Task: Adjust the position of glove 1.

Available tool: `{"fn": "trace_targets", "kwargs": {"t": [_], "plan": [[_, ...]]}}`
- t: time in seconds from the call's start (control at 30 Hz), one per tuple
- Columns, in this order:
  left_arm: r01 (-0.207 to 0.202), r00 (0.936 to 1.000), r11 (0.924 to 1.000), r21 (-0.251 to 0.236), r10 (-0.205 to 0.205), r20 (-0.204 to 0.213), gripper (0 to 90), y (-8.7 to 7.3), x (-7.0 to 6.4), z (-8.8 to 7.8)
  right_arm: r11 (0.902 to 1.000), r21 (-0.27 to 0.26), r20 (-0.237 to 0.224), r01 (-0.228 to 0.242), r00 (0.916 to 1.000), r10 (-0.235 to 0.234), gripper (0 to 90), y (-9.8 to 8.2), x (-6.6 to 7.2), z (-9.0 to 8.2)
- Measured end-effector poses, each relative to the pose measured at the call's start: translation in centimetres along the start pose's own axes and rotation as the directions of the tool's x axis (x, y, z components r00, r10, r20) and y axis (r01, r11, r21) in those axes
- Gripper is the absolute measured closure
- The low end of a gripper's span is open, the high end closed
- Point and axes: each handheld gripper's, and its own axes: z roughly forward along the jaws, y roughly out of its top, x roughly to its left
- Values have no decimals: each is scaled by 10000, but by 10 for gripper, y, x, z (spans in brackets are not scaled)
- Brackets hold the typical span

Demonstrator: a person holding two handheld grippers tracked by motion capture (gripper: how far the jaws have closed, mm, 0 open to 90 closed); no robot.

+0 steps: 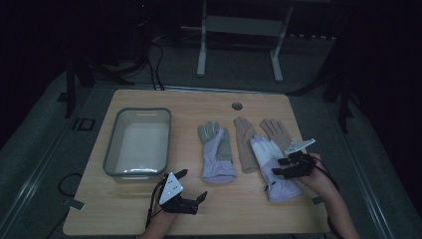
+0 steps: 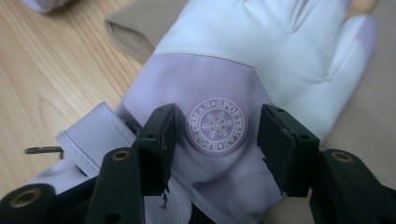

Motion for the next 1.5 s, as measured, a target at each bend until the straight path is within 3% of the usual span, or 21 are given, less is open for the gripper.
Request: {"fn": "trace_targets", "kwargs": {"t": [0.17,0.33,0.57,0.87,1.07,1.5], "plan": [[-52,10000,10000,-4,52,-6,10,0,0,0,9984,-232,-438,-517,9978,507,598,-7,-1,7],[5,10000,10000,5,-5,-5,10,0,0,0,9911,-500,-216,-1237,9922,1227,653,-10,4,4],[-24,10000,10000,15,24,-21,10,0,0,0,9880,-816,-107,-1309,9914,1304,734,-7,14,-10],[-69,10000,10000,28,69,-9,10,0,0,0,9781,-1541,-15,-1402,9899,1417,745,0,23,-46],[-79,10000,10000,48,79,-15,10,0,0,0,9701,-1991,356,-1386,9883,1485,750,14,26,-67],[-51,10000,10000,54,51,-10,10,0,0,0,9588,-2547,640,-1260,9871,1467,755,54,28,-80]]}}
